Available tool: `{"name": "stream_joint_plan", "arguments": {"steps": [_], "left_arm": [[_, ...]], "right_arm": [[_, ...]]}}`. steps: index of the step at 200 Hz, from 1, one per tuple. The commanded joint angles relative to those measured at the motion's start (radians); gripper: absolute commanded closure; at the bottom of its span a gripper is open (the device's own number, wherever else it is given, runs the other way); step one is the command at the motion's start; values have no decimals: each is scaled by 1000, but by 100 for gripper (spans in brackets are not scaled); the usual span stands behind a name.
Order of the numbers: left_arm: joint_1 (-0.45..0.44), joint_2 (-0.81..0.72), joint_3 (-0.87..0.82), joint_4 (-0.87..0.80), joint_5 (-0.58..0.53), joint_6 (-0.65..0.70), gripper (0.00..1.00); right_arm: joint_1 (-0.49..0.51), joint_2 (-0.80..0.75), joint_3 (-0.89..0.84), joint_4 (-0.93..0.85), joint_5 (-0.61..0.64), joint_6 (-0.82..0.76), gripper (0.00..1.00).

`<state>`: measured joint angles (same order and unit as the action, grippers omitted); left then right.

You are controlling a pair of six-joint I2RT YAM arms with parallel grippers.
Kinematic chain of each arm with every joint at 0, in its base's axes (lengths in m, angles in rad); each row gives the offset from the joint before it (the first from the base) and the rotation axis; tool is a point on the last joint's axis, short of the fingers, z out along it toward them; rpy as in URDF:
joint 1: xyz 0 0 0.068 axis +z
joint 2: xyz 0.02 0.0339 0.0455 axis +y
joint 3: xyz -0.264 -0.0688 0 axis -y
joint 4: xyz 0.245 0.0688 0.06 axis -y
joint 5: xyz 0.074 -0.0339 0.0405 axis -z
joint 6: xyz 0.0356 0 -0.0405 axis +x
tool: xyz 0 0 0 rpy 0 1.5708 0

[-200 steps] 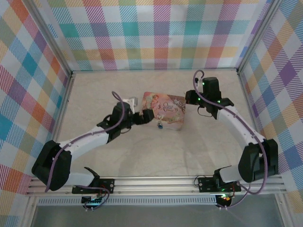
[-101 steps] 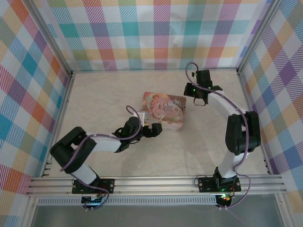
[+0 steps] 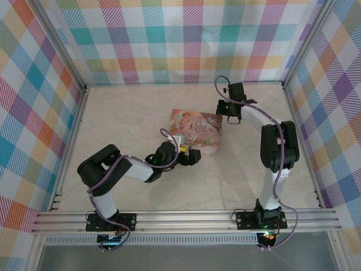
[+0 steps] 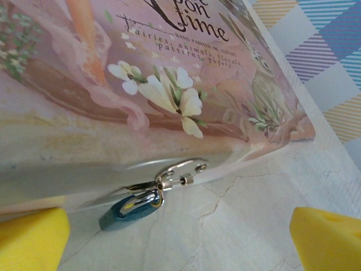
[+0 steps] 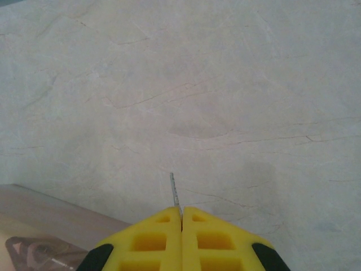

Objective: Unlock a padlock with a key

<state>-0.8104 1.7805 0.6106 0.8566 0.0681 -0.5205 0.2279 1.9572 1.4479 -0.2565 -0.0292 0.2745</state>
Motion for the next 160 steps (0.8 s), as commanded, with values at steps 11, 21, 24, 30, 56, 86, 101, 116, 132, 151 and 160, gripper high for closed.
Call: {"name": "stream_joint_plan", "arguments": {"steps": [11,21,24,30,56,86,101,116,132,151,160], "left_arm": [[-35,29,26,62,-72,75,0],[-44,34,23,72,-109,94,0],[-47,36,23,76,-118,99,0],[-54,41,23,82,-139,109,0],[-76,74,29,137,-189,128,0],[-82,114,56,188,-106,122,6],[-81,123,66,200,-64,121,10],[-80,132,64,227,-41,114,12],[-79,138,66,257,-2,108,14],[-79,138,67,268,10,97,15],[-77,138,63,279,12,96,15]], "right_arm": [[-6,-1,-14,-1,-41,-13,100],[-6,-7,-30,7,-52,-7,100],[-5,-9,-35,10,-55,-5,100],[-4,-12,-44,14,-58,-2,100],[6,-16,-79,31,-71,10,100],[17,-29,-118,47,-74,15,100],[20,-34,-131,52,-80,18,100],[25,-32,-143,56,-80,21,100],[29,-34,-161,66,-80,26,100],[33,-35,-176,75,-81,29,100],[36,-37,-180,75,-81,29,100]]}}
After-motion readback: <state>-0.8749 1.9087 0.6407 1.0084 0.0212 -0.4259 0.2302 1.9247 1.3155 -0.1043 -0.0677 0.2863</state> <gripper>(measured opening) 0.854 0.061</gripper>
